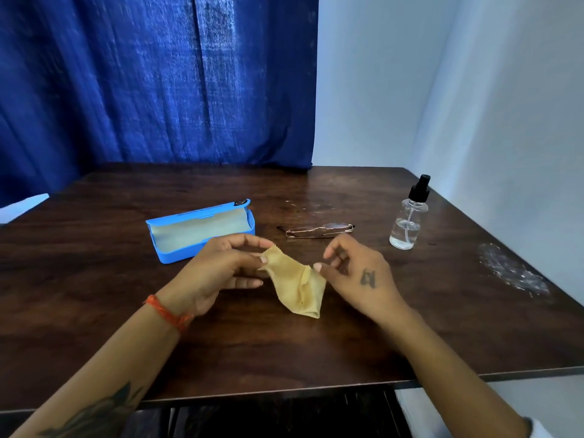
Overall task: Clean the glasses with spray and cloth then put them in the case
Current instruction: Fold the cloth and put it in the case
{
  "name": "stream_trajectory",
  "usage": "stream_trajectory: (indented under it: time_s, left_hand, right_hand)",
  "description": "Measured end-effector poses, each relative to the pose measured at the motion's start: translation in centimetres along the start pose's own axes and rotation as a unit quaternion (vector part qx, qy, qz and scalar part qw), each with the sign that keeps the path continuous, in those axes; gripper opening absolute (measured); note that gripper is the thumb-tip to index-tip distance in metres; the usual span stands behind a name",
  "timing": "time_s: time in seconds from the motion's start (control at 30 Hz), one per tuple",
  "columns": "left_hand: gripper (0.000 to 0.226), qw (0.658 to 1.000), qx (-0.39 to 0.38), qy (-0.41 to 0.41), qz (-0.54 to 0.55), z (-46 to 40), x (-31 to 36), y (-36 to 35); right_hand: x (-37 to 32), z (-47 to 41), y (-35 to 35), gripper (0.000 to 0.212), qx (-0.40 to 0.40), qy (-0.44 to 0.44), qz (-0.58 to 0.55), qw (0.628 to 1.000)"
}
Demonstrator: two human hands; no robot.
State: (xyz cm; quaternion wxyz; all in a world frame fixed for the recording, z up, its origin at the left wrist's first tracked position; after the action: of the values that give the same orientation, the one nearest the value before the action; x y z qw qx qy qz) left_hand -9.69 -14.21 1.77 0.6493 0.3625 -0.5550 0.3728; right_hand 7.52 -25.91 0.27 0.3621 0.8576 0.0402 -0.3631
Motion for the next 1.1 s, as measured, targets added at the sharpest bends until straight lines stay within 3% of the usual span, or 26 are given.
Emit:
stream_trajectory:
  time_s: [0.07,0.2,0.3,0.4,0.47,0.6,0.7,0.8,0.9,1.0,1.1]
  left_hand:
    - [0.019,0.999,0.025,-0.010,-0.036,0.0,-0.3,-0.1]
    - [0.018,0.994,0.070,-0.037,-0.081,0.0,-0.8,0.2]
    - [0.019,0.990,0.093,-0.041,-0.094,0.0,-1.1,0.6]
    - [0.020,0.985,0.115,-0.055,-0.114,-0.1,-1.3,1.1]
    - [0.019,0.983,0.123,-0.064,-0.119,-0.1,-1.4,1.5]
    - [0.018,0.985,0.119,-0.044,-0.120,-0.3,-1.8,2.2]
    - [0.021,0.985,0.106,-0.035,-0.129,-0.2,-2.1,2.1]
    - [0.029,0.985,0.101,-0.037,-0.134,-0.1,-2.1,1.9]
    - [0.041,0.984,0.086,-0.040,-0.149,-0.1,-2.1,1.9]
    - [0.045,0.968,0.068,-0.085,-0.227,-0.4,-1.8,1.9]
    - [0.033,0.952,0.080,-0.128,-0.267,-1.0,-1.8,1.8]
  right_hand:
    - [-1.5,0.9,-0.4,0.028,0.017,0.049,0.069,0.996]
    - [-3.6,2.2,-2.1,0.057,-0.035,0.054,0.214,0.975]
    - [-4.0,2.3,-2.6,0.043,-0.039,0.063,0.237,0.969]
    - [-3.8,1.7,-1.9,0.019,-0.038,0.054,0.199,0.978]
    - [-2.7,1.2,-1.1,0.012,-0.019,-0.002,0.135,0.991]
    - [0.7,0.3,0.9,0.018,0.011,-0.201,-0.085,0.976]
    - [1.8,0.3,1.8,0.017,-0.016,-0.246,-0.135,0.960]
    - [2.2,0.2,1.6,0.019,-0.024,-0.214,-0.124,0.969]
    - [1.7,-0.3,1.3,0.032,-0.072,-0.094,-0.008,0.993]
    - [1.1,-1.4,0.4,0.050,-0.142,-0.005,0.087,0.986]
    - [1.3,-2.5,-0.7,0.034,-0.135,-0.011,0.108,0.985]
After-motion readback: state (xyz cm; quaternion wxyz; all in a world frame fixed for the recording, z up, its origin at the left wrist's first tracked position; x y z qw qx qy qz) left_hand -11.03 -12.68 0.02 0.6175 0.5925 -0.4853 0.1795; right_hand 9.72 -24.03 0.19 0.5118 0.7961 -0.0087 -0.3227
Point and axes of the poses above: each hand's wrist, its own z-axis away from the middle knuckle, its own y-axis out of the back of the hand, x = y × z, the point moved 1 cm from there along -z, towards the middle knuckle, and after that the axes turned 15 degrees about x, right-handed, at the moved point
